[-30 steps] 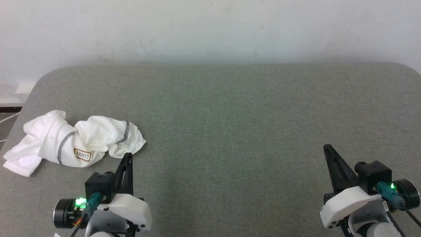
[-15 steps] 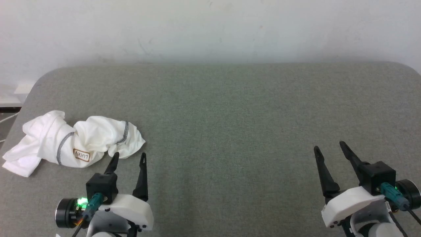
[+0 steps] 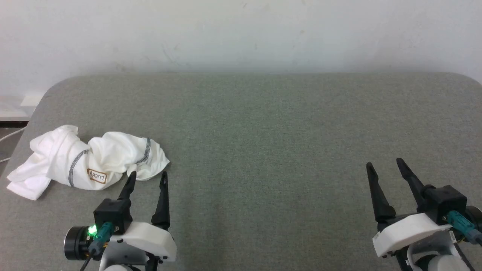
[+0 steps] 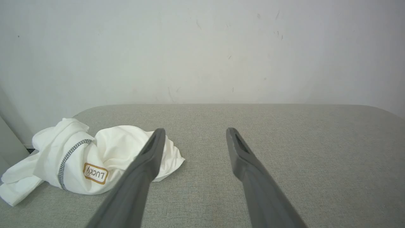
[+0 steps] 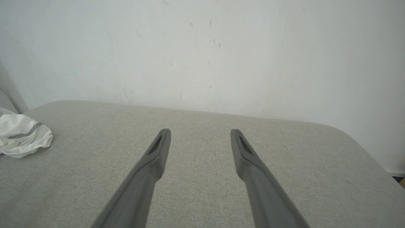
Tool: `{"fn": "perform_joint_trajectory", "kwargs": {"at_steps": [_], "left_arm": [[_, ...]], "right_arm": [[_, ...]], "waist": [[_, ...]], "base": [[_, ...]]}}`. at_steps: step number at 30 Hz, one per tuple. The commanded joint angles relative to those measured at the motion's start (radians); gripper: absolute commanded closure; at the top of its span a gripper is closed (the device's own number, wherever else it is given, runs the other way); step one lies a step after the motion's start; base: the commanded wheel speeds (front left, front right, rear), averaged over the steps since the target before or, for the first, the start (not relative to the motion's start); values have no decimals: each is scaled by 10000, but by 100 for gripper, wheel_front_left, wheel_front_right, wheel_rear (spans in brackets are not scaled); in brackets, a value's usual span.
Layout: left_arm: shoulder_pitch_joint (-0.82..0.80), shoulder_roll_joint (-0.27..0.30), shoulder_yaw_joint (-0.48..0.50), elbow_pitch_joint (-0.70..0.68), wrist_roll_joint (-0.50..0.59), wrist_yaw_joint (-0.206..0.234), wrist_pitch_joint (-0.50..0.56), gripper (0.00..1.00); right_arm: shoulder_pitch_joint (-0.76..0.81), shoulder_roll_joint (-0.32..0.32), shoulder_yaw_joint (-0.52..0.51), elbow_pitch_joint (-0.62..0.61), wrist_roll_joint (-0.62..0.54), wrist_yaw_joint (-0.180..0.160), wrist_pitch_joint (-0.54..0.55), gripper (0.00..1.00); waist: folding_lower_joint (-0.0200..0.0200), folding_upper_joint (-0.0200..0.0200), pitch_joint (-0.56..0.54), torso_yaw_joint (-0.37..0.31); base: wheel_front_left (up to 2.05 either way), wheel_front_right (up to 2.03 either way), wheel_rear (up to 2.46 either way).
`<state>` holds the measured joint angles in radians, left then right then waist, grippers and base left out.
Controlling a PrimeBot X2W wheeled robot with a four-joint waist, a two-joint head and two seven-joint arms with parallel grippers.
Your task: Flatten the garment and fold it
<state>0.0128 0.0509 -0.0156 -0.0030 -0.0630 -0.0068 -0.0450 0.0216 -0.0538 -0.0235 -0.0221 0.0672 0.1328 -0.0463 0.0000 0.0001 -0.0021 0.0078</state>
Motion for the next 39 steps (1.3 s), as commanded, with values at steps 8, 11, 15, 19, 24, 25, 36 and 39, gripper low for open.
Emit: {"fn": "perform_joint_trajectory", "kwargs": {"at_steps": [8, 11, 15, 19, 24, 25, 36, 39], "left_arm": [[-97, -2, 14, -67, -293, 62, -239, 0], [-80, -2, 27, -69, -374, 71, -303, 0], [-55, -2, 61, -66, -478, 94, -387, 0], [-24, -2, 83, -57, -562, 106, -470, 0], [17, -3, 103, -22, -646, 110, -575, 0], [21, -3, 103, -15, -671, 112, -596, 0], [73, -3, 47, 71, -1016, 113, -826, 0], [87, -4, 27, 94, -1132, 113, -888, 0]], "right_arm": [[149, 11, -20, -190, 140, -5, -227, 0], [186, 12, -16, -204, 152, -6, -291, 0], [239, 13, 12, -209, 151, -7, -374, 0], [290, 14, 31, -201, 70, -7, -458, 0], [342, 15, 71, -204, -118, -8, -563, 0], [352, 15, 82, -200, -133, -8, -584, 0], [396, 18, 205, -187, -255, -10, -813, 0], [410, 19, 234, -183, -296, -11, -876, 0]], "waist": [[0, -1, -42, 283], [0, -1, -64, 420], [0, -1, -86, 617], [0, -1, -115, 855], [0, -1, -135, 1182], [0, -1, -137, 1255], [0, -1, -151, 2068], [0, -1, -143, 2296]], "base": [[0, 0, 0], [0, 0, 0], [0, 0, 0], [0, 0, 0], [0, 0, 0], [0, 0, 0], [0, 0, 0], [0, 0, 0]]}}
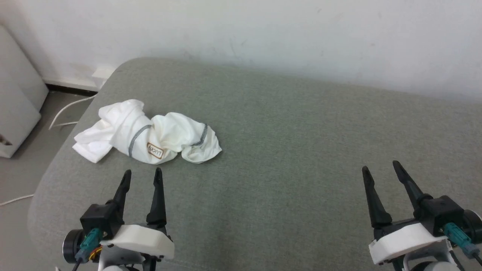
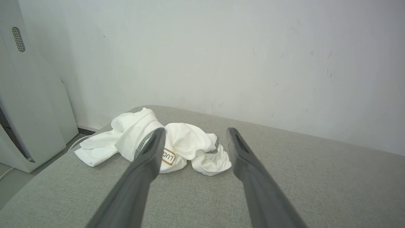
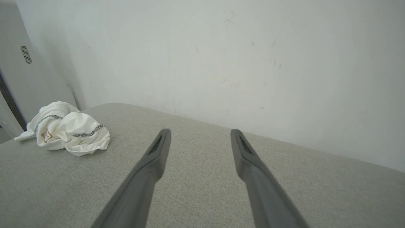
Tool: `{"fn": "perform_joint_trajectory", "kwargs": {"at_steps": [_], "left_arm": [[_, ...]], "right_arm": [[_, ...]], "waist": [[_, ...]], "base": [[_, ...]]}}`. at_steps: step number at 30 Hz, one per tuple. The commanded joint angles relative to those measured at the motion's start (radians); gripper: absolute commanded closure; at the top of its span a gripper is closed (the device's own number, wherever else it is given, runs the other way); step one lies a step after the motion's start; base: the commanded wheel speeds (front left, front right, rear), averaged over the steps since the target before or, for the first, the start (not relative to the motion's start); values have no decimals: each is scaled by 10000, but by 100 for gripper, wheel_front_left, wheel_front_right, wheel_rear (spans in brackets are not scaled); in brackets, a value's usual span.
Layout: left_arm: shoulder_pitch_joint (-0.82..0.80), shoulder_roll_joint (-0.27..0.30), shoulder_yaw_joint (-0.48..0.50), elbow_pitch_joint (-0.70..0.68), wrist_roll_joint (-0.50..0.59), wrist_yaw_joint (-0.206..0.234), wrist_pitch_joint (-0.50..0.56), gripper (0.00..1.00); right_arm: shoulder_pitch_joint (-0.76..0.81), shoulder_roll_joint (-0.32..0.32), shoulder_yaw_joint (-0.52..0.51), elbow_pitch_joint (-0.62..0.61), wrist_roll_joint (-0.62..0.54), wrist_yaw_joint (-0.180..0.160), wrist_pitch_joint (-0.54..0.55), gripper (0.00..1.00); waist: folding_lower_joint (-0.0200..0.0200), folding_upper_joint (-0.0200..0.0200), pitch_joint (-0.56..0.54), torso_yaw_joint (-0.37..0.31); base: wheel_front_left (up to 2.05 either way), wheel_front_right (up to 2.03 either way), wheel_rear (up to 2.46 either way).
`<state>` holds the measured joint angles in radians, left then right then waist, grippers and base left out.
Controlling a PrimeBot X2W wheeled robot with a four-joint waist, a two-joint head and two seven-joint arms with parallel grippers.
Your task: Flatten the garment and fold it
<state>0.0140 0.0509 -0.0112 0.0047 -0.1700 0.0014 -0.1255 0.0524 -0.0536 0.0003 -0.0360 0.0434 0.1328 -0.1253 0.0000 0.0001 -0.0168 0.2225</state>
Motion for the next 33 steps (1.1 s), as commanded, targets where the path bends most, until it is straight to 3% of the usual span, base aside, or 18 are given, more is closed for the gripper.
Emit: {"fn": "perform_joint_trajectory", "kwargs": {"at_steps": [1, 21, 33], "left_arm": [[77, -4, -27, 24, -94, 30, -104, 0], [-196, -5, -270, 264, -747, 57, -522, 0], [-2312, -5, -267, 673, -1100, -141, -773, 0]], "right_arm": [[110, 18, 3, -42, -62, -11, -107, 0], [20, 23, 74, -217, -28, -14, -523, 0], [-467, 26, 276, -166, 90, -16, -640, 0]], "waist": [[0, -1, 5, 224], [0, -1, 433, 1434], [0, -1, 1192, 1058]], "base": [[0, 0, 0], [0, 0, 0], [0, 0, 0]]}}
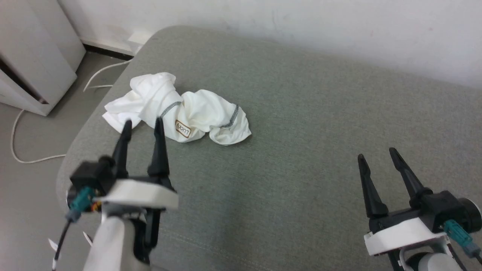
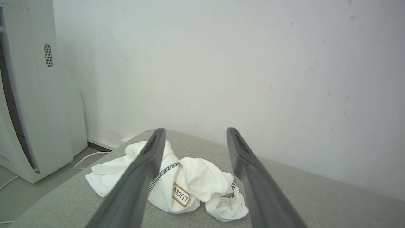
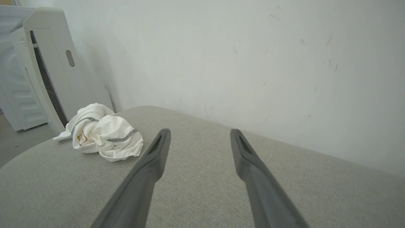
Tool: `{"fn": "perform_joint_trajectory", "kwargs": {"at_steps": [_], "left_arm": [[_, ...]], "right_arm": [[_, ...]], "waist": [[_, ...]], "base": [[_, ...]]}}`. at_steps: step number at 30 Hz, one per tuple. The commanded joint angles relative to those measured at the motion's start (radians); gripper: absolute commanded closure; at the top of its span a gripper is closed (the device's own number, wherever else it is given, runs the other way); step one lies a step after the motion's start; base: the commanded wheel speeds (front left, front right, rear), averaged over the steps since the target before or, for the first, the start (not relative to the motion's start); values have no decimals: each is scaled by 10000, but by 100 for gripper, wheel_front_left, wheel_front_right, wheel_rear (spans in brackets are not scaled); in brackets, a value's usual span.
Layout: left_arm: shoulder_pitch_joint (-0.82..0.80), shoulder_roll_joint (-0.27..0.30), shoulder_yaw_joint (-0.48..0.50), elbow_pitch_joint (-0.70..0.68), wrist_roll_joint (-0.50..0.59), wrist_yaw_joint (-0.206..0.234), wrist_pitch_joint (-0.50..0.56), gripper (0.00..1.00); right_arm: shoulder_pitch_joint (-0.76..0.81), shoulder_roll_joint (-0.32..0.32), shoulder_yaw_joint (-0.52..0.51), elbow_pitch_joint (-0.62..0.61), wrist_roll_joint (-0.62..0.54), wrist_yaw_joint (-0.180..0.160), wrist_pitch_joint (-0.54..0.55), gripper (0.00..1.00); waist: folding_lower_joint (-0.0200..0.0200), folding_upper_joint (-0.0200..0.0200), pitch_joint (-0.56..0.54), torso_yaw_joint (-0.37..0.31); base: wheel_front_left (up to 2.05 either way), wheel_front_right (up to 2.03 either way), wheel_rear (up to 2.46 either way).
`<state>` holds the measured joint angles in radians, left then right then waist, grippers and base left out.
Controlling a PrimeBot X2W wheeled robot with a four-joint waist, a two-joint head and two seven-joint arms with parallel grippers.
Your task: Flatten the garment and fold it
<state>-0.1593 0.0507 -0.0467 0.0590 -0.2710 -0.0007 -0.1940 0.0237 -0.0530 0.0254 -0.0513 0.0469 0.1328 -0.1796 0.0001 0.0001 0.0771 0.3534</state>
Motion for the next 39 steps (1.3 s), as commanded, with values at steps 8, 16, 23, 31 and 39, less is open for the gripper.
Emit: {"fn": "perform_joint_trajectory", "kwargs": {"at_steps": [8, 16, 23, 31, 39], "left_arm": [[-2890, 219, 745, 1865, 107, -491, -235, 0], [-5485, 1469, 1175, 5670, -438, -782, 784, 0], [-6927, 2466, 1050, 8482, -924, -1056, 3184, 0], [-7810, 3006, 417, 10884, -1224, -1254, 6579, 0], [-7801, 2893, 206, 11608, -1504, -1283, 8340, 100]], "right_arm": [[-573, 22, 182, 90, 142, -17, -178, 0], [-1092, 25, 266, 205, 251, -19, -357, 0], [-1493, 26, 373, 314, 451, -20, -563, 0], [-1916, 28, 653, 515, 595, -21, -764, 0], [-1954, 28, 695, 756, 667, -21, -800, 0]], "waist": [[-1, -1, 1017, -1109], [-1, -1, 2137, -2157], [-1, -1, 3026, -2694], [-1, -1, 3545, -2898], [-1, -1, 3186, -2895]], "base": [[0, 0, 0], [0, 0, 0], [0, 0, 0], [0, 0, 0], [0, 0, 0]]}}
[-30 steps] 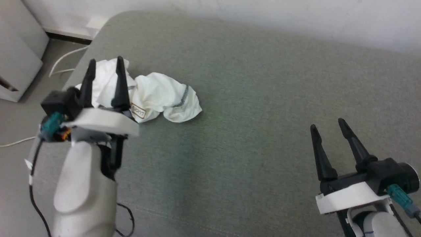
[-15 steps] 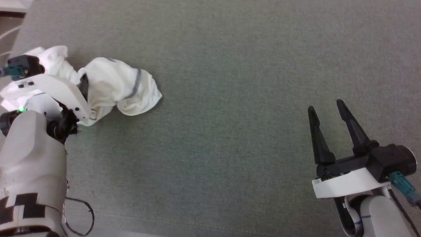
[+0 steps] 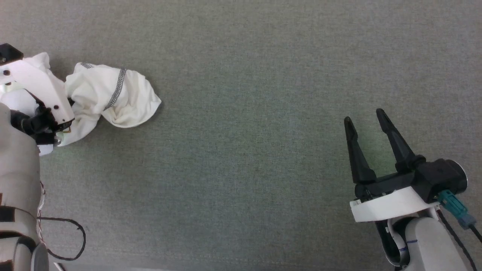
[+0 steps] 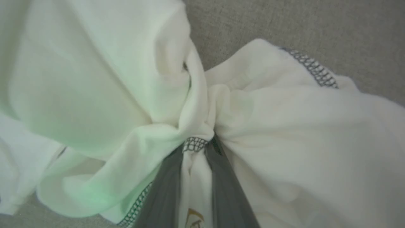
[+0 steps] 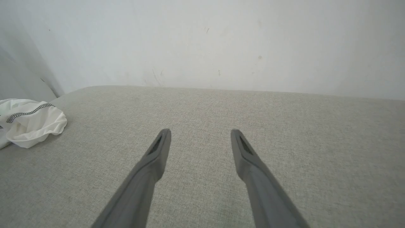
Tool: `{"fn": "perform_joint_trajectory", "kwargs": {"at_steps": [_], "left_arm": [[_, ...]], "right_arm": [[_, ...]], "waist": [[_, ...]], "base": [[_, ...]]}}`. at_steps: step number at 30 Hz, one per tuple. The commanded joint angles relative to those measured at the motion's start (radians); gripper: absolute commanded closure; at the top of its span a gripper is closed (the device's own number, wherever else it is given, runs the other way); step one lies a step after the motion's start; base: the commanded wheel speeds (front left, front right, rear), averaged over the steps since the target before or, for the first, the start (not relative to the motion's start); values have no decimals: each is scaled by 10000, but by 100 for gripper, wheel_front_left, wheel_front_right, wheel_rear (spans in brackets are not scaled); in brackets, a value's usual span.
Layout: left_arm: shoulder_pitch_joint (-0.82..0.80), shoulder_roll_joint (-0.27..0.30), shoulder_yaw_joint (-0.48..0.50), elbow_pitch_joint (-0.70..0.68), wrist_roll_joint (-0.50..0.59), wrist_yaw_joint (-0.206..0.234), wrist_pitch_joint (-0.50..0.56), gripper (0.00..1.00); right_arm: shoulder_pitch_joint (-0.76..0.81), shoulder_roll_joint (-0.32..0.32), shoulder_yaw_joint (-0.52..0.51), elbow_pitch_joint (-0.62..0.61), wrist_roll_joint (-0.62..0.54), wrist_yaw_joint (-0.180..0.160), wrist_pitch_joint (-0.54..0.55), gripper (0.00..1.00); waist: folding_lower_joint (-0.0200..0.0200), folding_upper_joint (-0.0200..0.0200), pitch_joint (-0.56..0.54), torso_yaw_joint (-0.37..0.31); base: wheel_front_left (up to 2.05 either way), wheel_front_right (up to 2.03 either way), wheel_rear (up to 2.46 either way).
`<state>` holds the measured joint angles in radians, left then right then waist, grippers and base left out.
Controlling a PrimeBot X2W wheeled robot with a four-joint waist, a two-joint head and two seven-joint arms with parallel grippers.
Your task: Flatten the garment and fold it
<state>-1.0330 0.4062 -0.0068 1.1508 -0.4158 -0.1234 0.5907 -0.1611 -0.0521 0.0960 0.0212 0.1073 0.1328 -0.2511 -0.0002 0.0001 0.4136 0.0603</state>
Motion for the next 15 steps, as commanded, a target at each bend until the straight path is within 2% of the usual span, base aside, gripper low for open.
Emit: {"fn": "perform_joint_trajectory", "kwargs": {"at_steps": [1, 4, 6, 8, 10, 15], "left_arm": [[941, -662, -216, 660, -69, -57, 467, 100], [922, -578, -355, 317, 71, -6, -232, 100], [889, -487, -546, -87, 356, 164, -1173, 100], [826, -432, -678, -526, 653, 563, -2353, 100], [768, -533, -720, -735, 763, 845, -3098, 100], [567, -691, -1090, -1592, 1242, 1069, -5246, 100]], "right_arm": [[-84, 19, -40, 56, 66, -21, -88, 0], [42, 19, -126, 167, 86, -21, -95, 0], [127, 19, -193, 215, 115, -21, -98, 0], [238, 19, -292, 273, 145, -21, -101, 0], [352, 19, -408, 306, 200, -21, -103, 0], [639, 19, -699, 325, 323, -21, -104, 0]], "waist": [[2, -1, -274, 69], [2, -1, -680, 188], [2, -1, -980, 293], [2, -1, -1357, 422], [2, -1, -1711, 528], [2, -1, -2450, 692]], "base": [[0, 0, 0], [0, 0, 0], [0, 0, 0], [0, 0, 0], [0, 0, 0], [0, 0, 0]]}}
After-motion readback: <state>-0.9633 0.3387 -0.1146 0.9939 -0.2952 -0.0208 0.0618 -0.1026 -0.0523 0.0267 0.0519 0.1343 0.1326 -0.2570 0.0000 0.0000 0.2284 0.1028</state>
